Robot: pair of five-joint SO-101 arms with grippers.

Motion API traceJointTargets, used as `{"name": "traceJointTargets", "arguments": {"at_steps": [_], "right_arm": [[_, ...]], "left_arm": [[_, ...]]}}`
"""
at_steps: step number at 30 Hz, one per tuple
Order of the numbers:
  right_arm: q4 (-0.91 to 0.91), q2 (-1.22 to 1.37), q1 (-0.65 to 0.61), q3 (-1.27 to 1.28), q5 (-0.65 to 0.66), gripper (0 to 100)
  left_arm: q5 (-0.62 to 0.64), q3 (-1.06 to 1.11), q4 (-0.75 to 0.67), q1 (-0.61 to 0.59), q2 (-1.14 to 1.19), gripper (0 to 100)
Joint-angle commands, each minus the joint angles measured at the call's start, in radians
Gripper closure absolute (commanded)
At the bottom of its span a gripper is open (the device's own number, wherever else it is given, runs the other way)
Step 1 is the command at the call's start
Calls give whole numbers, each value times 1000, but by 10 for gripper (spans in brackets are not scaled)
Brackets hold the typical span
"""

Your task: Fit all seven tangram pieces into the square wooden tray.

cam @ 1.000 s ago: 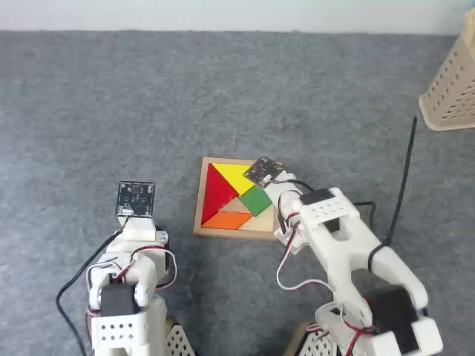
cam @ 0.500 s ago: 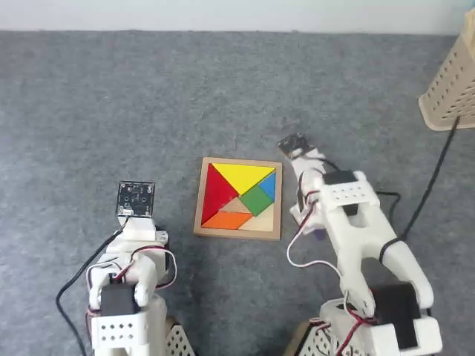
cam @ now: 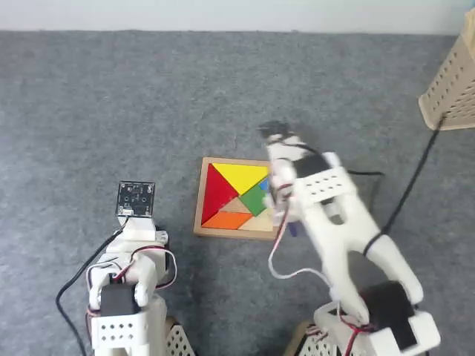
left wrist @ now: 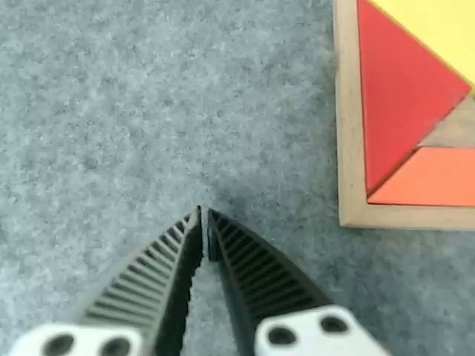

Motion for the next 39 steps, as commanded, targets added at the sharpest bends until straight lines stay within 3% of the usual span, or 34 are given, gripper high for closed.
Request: {"name": "traceJointTargets", "arguments": {"at_steps": [1,7,13,18,25,31,36,39], "right_arm": [[-31,12,-99,-118,-89,991],[-147,174,-107,-196,-296,987],[-42,312,-105,-331,-671,885],[-36,366,-107,-376,-710,879],[33,318,-82,-385,-664,883],[53,205,21,-371,-654,884],[2,81,36,-304,-539,895],[-134,30,44,-215,-308,962]], "left_arm": [[9,-12,5,-2,-17,988],[9,-12,5,-2,-17,988],[9,-12,5,-2,-17,988],[9,-12,5,-2,-17,988],[9,-12,5,-2,-17,988],[9,-12,5,-2,-17,988],[9,-12,5,-2,-17,988],[9,-12,5,-2,-17,988]]}}
